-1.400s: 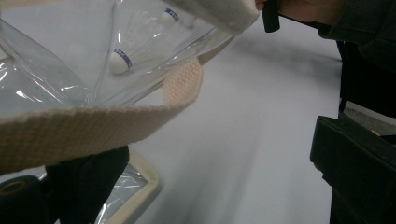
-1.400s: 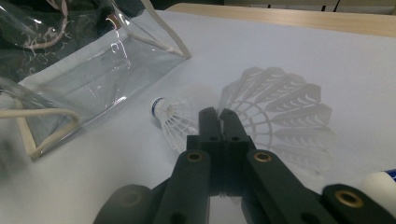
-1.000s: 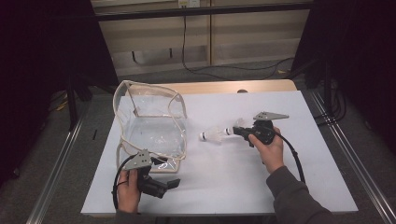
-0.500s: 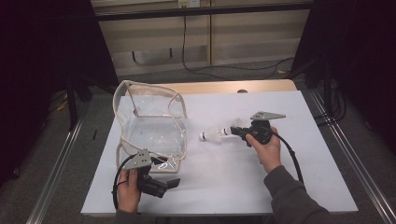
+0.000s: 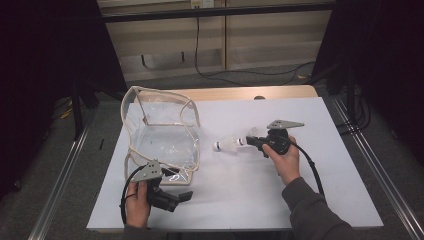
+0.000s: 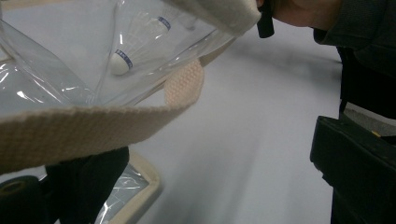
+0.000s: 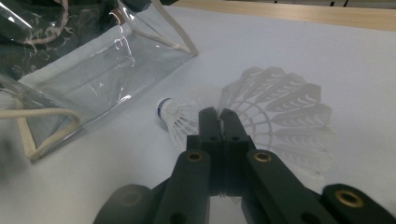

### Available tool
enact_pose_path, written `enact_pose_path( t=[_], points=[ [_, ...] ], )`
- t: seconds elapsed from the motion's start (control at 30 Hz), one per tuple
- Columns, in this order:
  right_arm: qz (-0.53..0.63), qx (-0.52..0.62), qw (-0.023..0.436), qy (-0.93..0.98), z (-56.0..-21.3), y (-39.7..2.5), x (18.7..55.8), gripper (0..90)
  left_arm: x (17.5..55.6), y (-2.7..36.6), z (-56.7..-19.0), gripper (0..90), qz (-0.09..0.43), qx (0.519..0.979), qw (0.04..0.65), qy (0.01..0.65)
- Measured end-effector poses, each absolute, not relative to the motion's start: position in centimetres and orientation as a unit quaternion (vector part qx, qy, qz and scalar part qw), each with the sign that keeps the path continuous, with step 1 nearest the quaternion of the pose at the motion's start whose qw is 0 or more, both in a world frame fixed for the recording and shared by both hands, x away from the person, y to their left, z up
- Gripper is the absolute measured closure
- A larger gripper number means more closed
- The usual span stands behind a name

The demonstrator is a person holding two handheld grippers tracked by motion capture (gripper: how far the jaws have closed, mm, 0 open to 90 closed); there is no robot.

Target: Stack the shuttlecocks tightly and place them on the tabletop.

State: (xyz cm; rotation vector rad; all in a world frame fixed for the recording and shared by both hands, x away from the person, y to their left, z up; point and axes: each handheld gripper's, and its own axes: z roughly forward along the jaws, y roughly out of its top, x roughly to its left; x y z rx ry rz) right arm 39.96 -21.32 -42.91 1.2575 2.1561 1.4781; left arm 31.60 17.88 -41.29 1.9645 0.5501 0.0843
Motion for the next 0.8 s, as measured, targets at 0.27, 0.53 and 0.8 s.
enact_pose_path(
  t=[0.27,0.53,0.8],
  points=[
    [0.507,0.429,0.119,0.738,-42.9,-21.1,40.2,89.8,31.6,17.9,-41.3,4.6,0.036,0.82,0.523,0.23],
    [0.505,0.426,0.117,0.741,-43.0,-20.7,40.4,89.7,31.6,17.8,-41.3,4.6,0.036,0.819,0.524,0.23],
    [0.503,0.423,0.115,0.745,-43.2,-20.2,40.5,89.7,31.6,17.9,-41.3,4.7,0.037,0.82,0.523,0.229]
  ],
)
